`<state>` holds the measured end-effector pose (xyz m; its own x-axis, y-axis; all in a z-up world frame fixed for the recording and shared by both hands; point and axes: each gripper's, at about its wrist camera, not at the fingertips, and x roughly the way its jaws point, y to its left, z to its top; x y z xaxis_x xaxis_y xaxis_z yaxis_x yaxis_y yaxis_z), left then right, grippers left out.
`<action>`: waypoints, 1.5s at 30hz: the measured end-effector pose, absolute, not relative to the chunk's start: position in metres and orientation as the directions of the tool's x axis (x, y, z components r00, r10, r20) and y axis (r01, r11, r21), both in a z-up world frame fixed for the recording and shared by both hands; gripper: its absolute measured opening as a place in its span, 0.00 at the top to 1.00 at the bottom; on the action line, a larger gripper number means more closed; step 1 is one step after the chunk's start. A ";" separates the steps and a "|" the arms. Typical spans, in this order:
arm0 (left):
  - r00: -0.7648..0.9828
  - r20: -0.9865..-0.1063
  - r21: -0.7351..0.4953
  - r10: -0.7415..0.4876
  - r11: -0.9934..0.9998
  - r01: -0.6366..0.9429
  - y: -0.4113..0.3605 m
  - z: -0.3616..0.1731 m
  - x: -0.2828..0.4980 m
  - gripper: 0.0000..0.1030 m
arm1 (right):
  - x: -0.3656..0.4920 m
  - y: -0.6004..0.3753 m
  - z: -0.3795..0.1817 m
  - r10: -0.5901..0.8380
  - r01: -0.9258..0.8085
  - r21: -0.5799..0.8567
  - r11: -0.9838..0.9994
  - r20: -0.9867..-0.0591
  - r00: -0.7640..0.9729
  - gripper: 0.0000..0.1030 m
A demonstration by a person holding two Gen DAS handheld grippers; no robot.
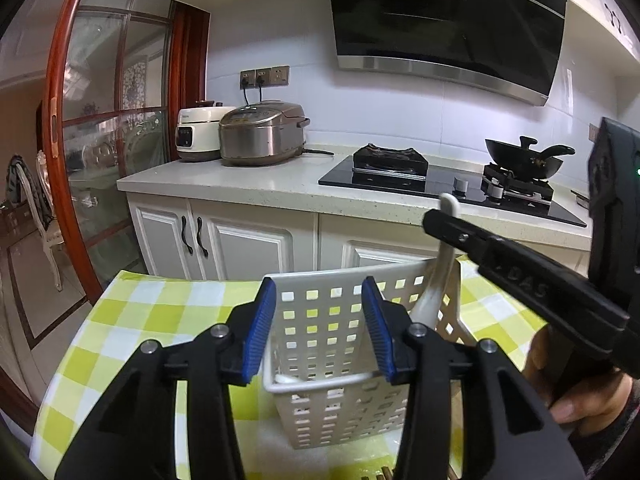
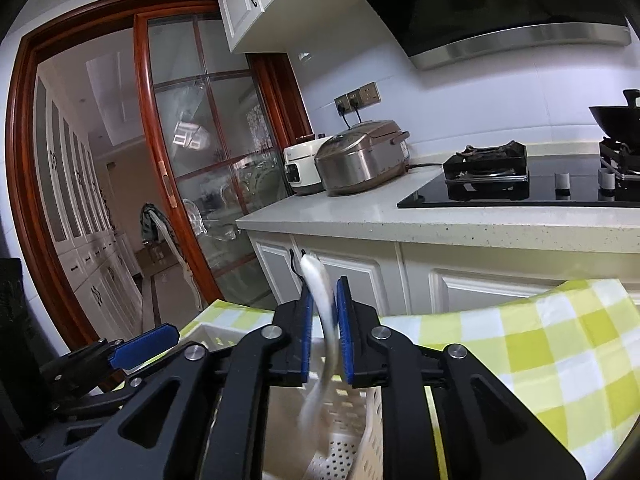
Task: Organize utensils
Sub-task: 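Open both grippers to release the spoons and withdraw from the caddy, then lower the left gripper onto a brown chopstick while the right gripper grasps another chopstick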
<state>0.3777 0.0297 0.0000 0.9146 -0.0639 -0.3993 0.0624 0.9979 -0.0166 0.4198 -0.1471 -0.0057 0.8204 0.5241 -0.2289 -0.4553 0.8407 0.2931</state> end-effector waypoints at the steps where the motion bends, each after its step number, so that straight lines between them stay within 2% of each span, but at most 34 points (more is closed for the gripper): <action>1: 0.916 -0.398 -0.013 -0.060 0.998 0.060 0.030 0.002 0.374 0.58 | 0.416 -0.148 -0.004 0.527 -0.459 0.292 0.839 -0.228 0.819 0.76; 3: 0.918 -0.393 -0.011 -0.051 0.999 0.051 0.031 0.006 0.368 0.54 | 0.406 -0.149 0.000 0.532 -0.467 0.283 0.838 -0.230 0.815 0.48; 5: 0.920 -0.389 -0.020 -0.047 0.999 0.043 0.032 0.012 0.357 0.51 | 0.390 -0.152 0.008 0.523 -0.467 0.264 0.844 -0.207 0.827 0.46; 7: 0.922 -0.387 -0.026 -0.033 0.999 0.025 0.034 0.017 0.344 0.43 | 0.378 -0.156 0.014 0.515 -0.461 0.260 0.849 -0.208 0.832 0.46; 11: 0.933 -0.358 -0.055 0.026 0.997 -0.049 0.042 0.021 0.304 0.08 | 0.345 -0.165 0.022 0.492 -0.435 0.251 0.864 -0.246 0.835 0.46; 12: 0.935 -0.352 -0.058 0.041 0.996 -0.066 0.045 0.021 0.296 0.04 | 0.335 -0.167 0.021 0.489 -0.433 0.245 0.868 -0.262 0.832 0.44; 13: 0.936 -0.347 -0.057 0.067 0.994 -0.092 0.047 0.019 0.282 0.05 | 0.324 -0.169 0.019 0.482 -0.428 0.235 0.872 -0.271 0.833 0.42; 15: 0.933 -0.350 -0.048 0.079 0.994 -0.102 0.051 0.014 0.265 0.05 | 0.302 -0.173 0.014 0.469 -0.419 0.219 0.881 -0.283 0.837 0.29; 17: 0.933 -0.352 -0.042 0.075 0.995 -0.096 0.054 0.008 0.245 0.05 | 0.275 -0.177 0.005 0.452 -0.406 0.207 0.890 -0.287 0.845 0.24; 18: 0.933 -0.352 -0.043 0.070 0.995 -0.091 0.055 0.005 0.237 0.05 | 0.266 -0.179 0.002 0.446 -0.401 0.201 0.894 -0.289 0.847 0.18; 21: 0.921 -0.388 -0.049 0.037 0.997 -0.061 0.057 -0.006 0.214 0.05 | 0.234 -0.183 -0.015 0.425 -0.381 0.196 0.904 -0.315 0.848 0.18; 26: 0.846 -0.533 -0.062 0.004 0.997 -0.044 0.059 -0.032 0.206 0.05 | 0.221 -0.185 -0.045 0.430 -0.356 0.243 0.902 -0.446 0.785 0.18; 31: 0.778 -0.628 -0.096 -0.007 0.993 -0.069 0.064 -0.062 0.209 0.05 | 0.221 -0.186 -0.079 0.385 -0.302 0.239 0.923 -0.572 0.724 0.18; 36: 0.740 -0.673 -0.084 0.016 0.992 -0.098 0.068 -0.084 0.220 0.08 | 0.227 -0.185 -0.095 0.375 -0.283 0.247 0.927 -0.632 0.678 0.19; 40: 0.703 -0.710 -0.057 0.031 0.993 -0.102 0.068 -0.097 0.230 0.16 | 0.238 -0.182 -0.104 0.330 -0.254 0.213 0.944 -0.676 0.660 0.28; 45: 0.673 -0.739 -0.056 0.019 0.994 -0.089 0.071 -0.111 0.244 0.32 | 0.256 -0.176 -0.118 0.311 -0.240 0.203 0.949 -0.727 0.613 0.47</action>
